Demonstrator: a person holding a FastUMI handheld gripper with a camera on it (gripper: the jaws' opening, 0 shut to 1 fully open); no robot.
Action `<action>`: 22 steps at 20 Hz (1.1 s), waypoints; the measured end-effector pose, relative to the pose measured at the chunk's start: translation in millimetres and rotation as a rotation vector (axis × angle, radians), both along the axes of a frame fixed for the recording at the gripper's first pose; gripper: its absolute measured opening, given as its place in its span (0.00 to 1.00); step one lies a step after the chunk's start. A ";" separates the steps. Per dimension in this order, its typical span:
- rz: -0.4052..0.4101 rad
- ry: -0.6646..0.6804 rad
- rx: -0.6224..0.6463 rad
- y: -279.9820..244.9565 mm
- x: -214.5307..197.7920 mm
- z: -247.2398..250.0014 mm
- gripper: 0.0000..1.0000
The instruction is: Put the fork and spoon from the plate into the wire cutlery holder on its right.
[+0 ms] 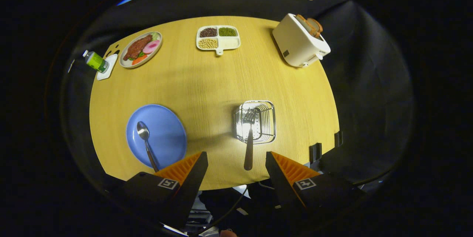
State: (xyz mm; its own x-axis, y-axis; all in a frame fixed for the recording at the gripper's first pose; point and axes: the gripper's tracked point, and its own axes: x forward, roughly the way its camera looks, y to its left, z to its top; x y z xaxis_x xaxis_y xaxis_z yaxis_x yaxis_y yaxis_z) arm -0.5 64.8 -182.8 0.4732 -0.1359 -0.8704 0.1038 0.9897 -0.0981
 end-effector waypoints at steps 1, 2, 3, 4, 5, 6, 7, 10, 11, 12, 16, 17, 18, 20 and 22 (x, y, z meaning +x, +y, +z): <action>0.023 -0.037 -0.007 12.2 -0.6 8.6 0.98; 0.041 -0.069 -0.013 24.1 -1.0 15.7 0.98; 0.047 -0.092 -0.023 35.3 -1.3 19.4 0.98; 0.060 -0.110 -0.027 49.5 -1.4 20.9 0.98; 0.088 -0.115 -0.031 66.3 -1.7 18.5 0.98; 0.117 -0.104 -0.042 81.5 -3.8 13.1 0.98; 0.151 -0.089 -0.053 96.4 -6.0 5.5 0.98; 0.247 -0.024 -0.052 141.8 -12.4 -28.0 0.98; 0.271 -0.006 -0.060 153.0 -13.8 -38.6 0.98; 0.298 0.016 -0.068 163.2 -14.1 -50.7 0.97; 0.350 0.059 -0.077 192.6 -6.7 -90.9 0.96; 0.352 0.063 -0.053 201.9 -4.2 -99.0 0.96; 0.350 0.066 -0.036 207.4 -1.2 -105.6 0.96; 0.340 0.076 -0.042 208.3 1.5 -116.3 0.92; 0.337 0.094 -0.020 212.1 2.3 -127.7 0.92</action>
